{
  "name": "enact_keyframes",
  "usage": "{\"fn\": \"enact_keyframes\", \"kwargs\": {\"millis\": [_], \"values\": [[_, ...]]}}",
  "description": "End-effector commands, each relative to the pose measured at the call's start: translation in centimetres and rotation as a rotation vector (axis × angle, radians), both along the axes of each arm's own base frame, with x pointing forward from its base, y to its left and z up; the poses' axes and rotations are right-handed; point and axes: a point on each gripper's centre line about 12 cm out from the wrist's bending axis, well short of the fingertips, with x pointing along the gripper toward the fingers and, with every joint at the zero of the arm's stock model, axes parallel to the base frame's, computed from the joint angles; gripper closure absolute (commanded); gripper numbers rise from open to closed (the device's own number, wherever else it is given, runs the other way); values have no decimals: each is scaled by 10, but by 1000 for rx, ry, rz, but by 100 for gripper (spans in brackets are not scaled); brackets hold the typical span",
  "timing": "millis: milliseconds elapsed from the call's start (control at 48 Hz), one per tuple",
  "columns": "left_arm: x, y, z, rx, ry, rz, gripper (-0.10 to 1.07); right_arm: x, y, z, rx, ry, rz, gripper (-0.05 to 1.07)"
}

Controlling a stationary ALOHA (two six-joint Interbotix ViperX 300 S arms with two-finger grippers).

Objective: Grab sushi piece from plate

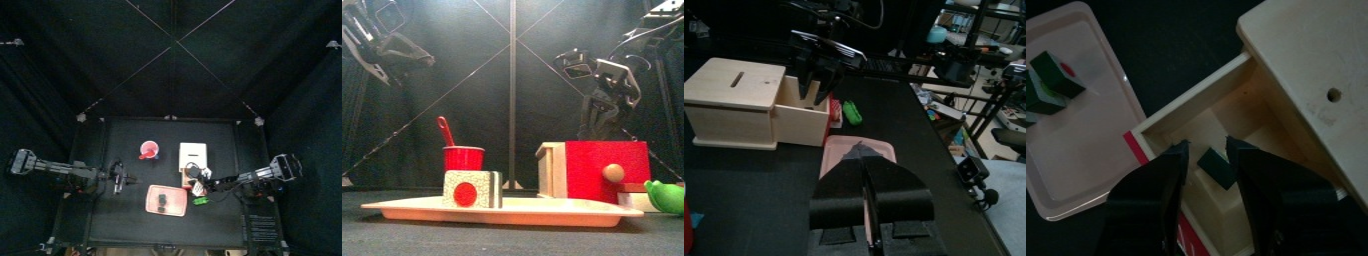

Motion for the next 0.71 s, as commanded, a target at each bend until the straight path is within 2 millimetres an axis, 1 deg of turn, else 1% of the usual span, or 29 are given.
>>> {"fn": "enact_keyframes", "kwargs": {"millis": [0, 188, 354, 521, 688], "values": [[2, 0, 6, -1, -18, 1, 79, 4, 1, 21, -1, -64, 6, 27], [2, 0, 6, 2, -19, 0, 79, 5, 1, 29, -13, -89, 19, 27], [2, 0, 6, 2, -19, 0, 79, 12, 6, 40, -44, -126, 61, 27], [2, 0, 6, 2, -19, 0, 79, 20, 18, 48, -79, -158, 133, 28], [2, 0, 6, 2, -19, 0, 79, 31, 39, 51, -108, -206, 279, 28]]}}
